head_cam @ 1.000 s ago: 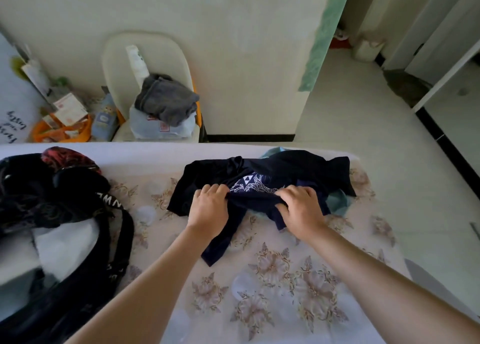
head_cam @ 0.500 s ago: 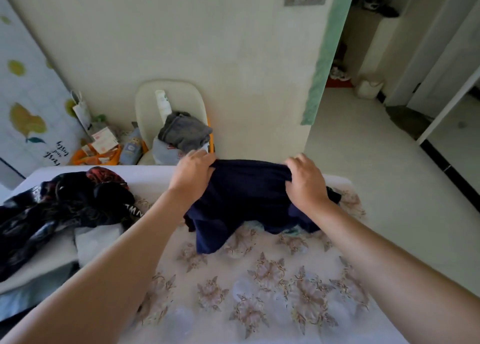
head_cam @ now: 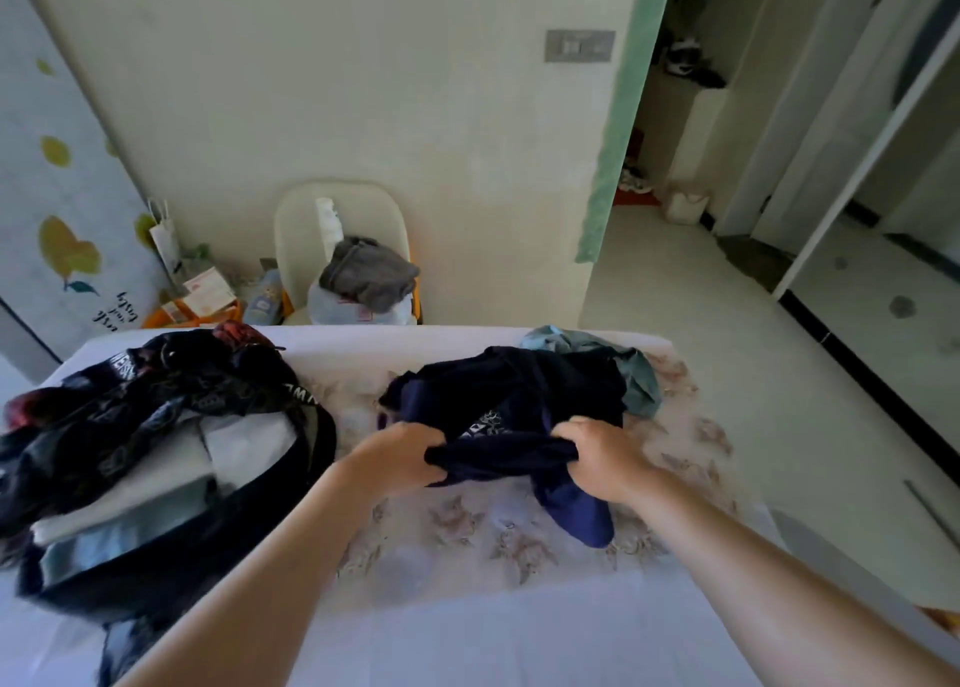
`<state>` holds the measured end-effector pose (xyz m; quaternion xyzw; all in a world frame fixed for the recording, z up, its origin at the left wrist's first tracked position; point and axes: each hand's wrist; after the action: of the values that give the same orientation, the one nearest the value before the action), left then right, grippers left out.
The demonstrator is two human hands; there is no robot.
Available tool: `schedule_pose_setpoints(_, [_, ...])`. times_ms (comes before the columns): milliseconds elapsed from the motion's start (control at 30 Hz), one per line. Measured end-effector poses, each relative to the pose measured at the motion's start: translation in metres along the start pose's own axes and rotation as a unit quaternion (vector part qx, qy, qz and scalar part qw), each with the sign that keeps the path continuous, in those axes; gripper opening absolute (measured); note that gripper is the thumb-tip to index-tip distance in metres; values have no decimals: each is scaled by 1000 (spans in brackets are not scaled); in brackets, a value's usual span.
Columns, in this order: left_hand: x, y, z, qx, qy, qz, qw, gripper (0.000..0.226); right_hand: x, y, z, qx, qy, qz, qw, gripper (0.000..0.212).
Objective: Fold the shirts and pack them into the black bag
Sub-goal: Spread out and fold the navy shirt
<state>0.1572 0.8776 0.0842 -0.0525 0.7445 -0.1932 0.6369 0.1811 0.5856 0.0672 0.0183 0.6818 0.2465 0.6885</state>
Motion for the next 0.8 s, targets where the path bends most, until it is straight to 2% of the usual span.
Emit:
schedule_pose_setpoints(100, [54,10,-33,8,61,14,998,16,39,-1,-50,33,49,-9,998,27])
schedule_pose_setpoints(167, [79,9,-47,-4,138,17,990,16,57,-4,-72,67,105,-16,992,30])
schedule_pose_setpoints(267, [106,4,-58,-18,259,-8,966,30,66,-2,-93,116,259,-12,959,26])
schedule_pose_setpoints(333, [115,-3,-57,-39,294,-17,955,31,70,-2,-100,127,339,5,932,19])
schedule_pose_setpoints(367, [117,-7,-53,-46,292,-23,955,33,72,-7,-101,129,349,22,928,25])
schedule_pose_setpoints(433, [117,-17,-39,-25,246,-26,969,34,75,-17,-97,150,316,44,936,38])
schedule_pose_setpoints(500, [114,-28,-20,-10,179,-49,983,31,70,-29,-86,202,236,82,947,39])
schedule_pose_setpoints(600, [111,-46,16,-42,95,-117,988,31,60,-48,-61,234,125,124,956,38])
schedule_pose_setpoints(700, [110,-62,62,-19,8,-106,994,48,59,-71,-25,222,29,103,969,44])
schedule_pose_setpoints(800, [114,-73,114,27,-74,-37,996,67,66,-90,13,204,-18,96,974,70])
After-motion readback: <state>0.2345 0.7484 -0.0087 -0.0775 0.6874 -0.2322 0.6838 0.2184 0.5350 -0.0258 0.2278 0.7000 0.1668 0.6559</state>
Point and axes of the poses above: each hand's wrist, its own z-axis towards the middle knuckle, its own x-axis out of the palm, y = z × x, and after that the axes turned 14 degrees about -y, right-handed
